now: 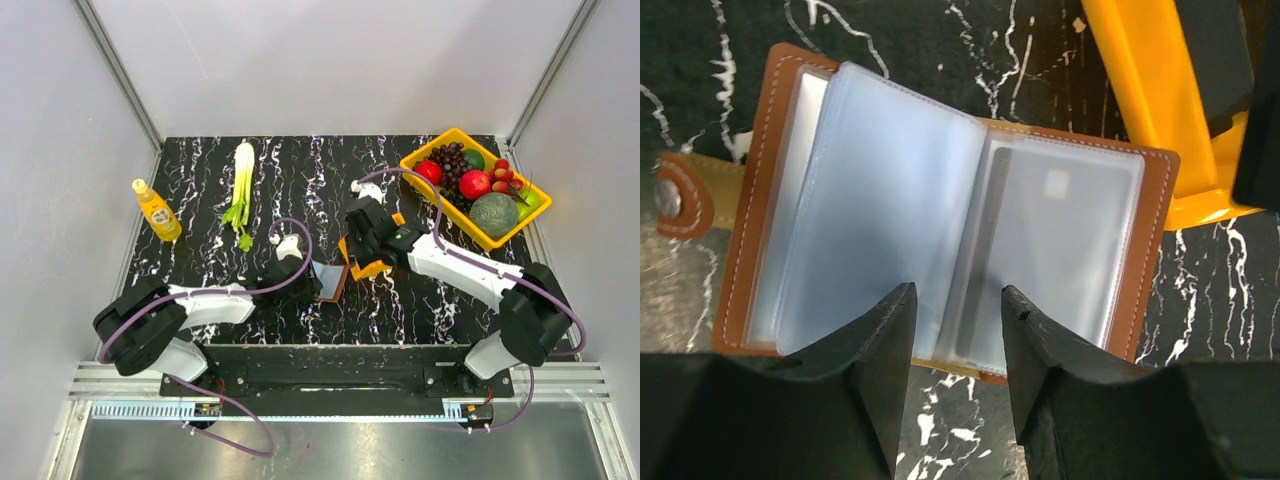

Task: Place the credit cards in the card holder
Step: Pick up the credit card from the storage box, then insert the credit card into the card holder.

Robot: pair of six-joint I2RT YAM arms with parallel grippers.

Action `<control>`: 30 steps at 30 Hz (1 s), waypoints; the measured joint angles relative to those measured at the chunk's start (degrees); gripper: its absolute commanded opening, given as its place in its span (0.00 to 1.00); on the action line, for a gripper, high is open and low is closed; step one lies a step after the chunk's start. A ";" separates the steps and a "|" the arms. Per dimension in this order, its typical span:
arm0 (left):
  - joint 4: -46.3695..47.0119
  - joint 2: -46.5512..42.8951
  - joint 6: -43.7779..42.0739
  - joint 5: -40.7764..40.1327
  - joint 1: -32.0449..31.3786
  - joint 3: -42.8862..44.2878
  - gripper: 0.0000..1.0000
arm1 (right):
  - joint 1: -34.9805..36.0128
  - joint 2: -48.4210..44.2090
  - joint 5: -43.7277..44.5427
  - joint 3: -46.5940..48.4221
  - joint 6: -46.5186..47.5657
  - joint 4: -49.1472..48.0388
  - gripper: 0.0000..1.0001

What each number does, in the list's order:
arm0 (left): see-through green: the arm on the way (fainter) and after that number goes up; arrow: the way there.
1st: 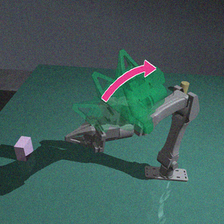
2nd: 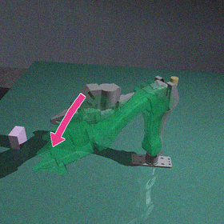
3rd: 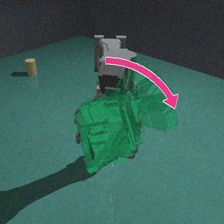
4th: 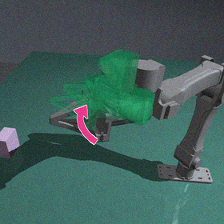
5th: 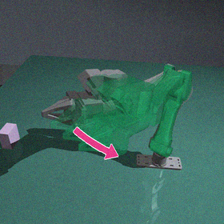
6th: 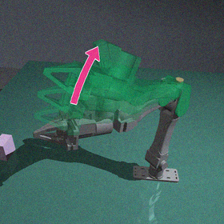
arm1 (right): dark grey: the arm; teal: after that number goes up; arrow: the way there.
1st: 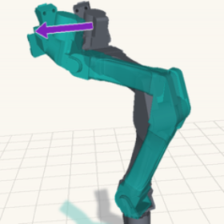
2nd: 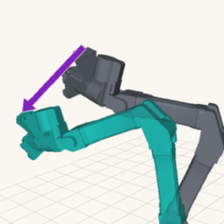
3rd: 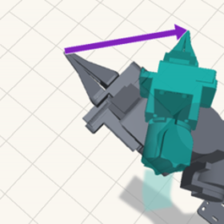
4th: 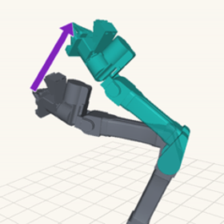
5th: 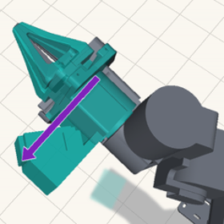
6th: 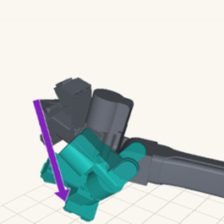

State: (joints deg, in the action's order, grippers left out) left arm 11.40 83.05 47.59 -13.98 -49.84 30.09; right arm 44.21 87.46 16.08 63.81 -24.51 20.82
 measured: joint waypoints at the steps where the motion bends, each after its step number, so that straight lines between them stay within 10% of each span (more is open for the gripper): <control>1: -0.55 -0.74 -0.02 -0.28 0.00 -0.42 0.44 | 0.00 -0.22 -1.03 -0.74 -1.31 -0.48 0.00; 30: -5.46 -7.32 2.38 -2.82 0.33 -3.56 0.57 | 3.43 3.91 -10.60 -14.38 -30.97 -16.72 0.00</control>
State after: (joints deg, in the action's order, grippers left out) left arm 5.93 75.72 49.98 -16.80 -49.52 26.52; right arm 47.64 91.37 5.48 49.43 -55.48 4.10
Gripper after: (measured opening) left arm 0.550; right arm 0.010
